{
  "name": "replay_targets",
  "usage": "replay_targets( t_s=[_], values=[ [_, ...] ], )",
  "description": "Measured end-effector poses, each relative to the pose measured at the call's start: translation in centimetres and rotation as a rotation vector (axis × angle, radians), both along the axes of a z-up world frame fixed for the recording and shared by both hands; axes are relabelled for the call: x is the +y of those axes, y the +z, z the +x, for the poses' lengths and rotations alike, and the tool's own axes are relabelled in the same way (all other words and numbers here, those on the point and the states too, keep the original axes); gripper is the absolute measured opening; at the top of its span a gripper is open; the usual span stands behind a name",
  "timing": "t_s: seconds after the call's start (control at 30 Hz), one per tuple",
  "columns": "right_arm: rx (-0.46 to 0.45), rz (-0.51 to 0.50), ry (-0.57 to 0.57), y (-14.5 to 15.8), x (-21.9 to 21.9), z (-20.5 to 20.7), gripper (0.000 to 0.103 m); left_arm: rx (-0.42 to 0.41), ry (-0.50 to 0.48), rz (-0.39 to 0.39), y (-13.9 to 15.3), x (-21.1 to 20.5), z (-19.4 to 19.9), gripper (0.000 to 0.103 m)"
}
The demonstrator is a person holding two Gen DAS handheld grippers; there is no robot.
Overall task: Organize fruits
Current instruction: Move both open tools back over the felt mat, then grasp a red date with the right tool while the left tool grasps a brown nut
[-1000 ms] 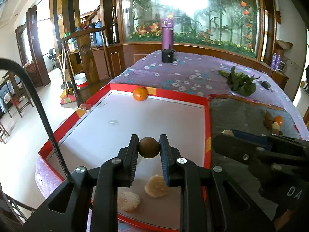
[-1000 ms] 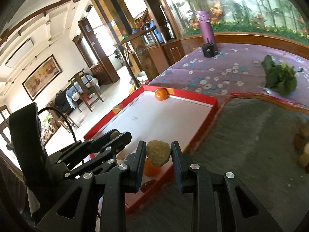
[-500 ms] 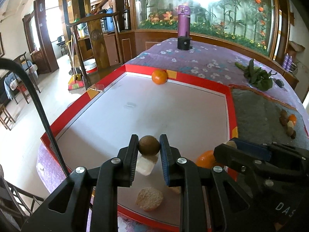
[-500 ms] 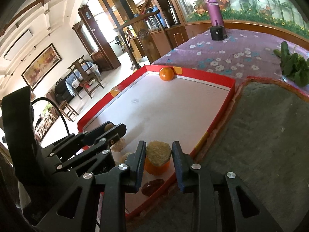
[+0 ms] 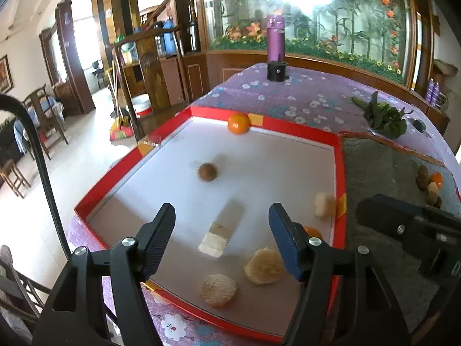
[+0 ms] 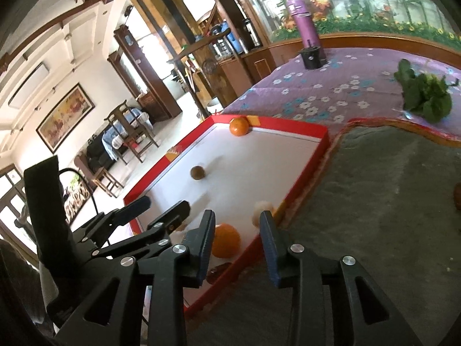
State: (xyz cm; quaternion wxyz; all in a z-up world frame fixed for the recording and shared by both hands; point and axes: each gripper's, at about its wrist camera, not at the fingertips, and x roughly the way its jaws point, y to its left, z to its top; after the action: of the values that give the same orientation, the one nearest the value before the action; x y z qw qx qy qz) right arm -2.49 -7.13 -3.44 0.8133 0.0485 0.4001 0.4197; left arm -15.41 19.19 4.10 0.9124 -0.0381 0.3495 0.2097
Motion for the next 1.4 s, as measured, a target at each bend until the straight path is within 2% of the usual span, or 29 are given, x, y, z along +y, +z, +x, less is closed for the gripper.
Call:
replay_targets(
  t_s=[0.23,0.47,0.63,0.77,1.03,1.27,1.3,1.33,1.4],
  values=[
    [-0.008,0.015,-0.102,0.3,-5.2,1.5,0.035,0.004,-0.071,0.018,0.8,-2.7,0.6,0.073],
    [0.002,0.006,-0.225,0.0,-12.5,2.9,0.035,0.031,-0.15,0.041,0.9,-6.0,1.6,0.073],
    [-0.005,-0.062,-0.344,-0.5,-18.3,3.5,0.038,0.055,-0.221,0.034,0.7,-8.3,2.4,0.073],
    [0.043,-0.103,-0.416,-1.3,-21.4,5.3,0.038,0.077,-0.306,0.029,0.7,-10.9,3.3,0.073],
    [0.06,-0.195,-0.365,-2.9,-20.2,7.5,0.035,0.121,-0.448,-0.001,0.9,-15.6,5.3,0.073],
    [-0.023,-0.26,-0.337,-3.7,-18.8,7.4,0.035,0.139,-0.497,-0.005,0.9,-17.6,6.4,0.073],
    [-0.046,-0.279,-0.327,-3.8,-18.5,7.2,0.034,0.142,-0.504,-0.009,0.8,-17.9,6.5,0.073],
    [-0.046,-0.277,-0.323,-3.8,-18.4,7.4,0.027,0.145,-0.512,-0.011,0.8,-18.2,6.7,0.073],
    [-0.039,-0.266,-0.322,-3.8,-18.7,7.5,0.022,0.15,-0.535,-0.009,0.8,-19.0,7.1,0.073]
  ],
)
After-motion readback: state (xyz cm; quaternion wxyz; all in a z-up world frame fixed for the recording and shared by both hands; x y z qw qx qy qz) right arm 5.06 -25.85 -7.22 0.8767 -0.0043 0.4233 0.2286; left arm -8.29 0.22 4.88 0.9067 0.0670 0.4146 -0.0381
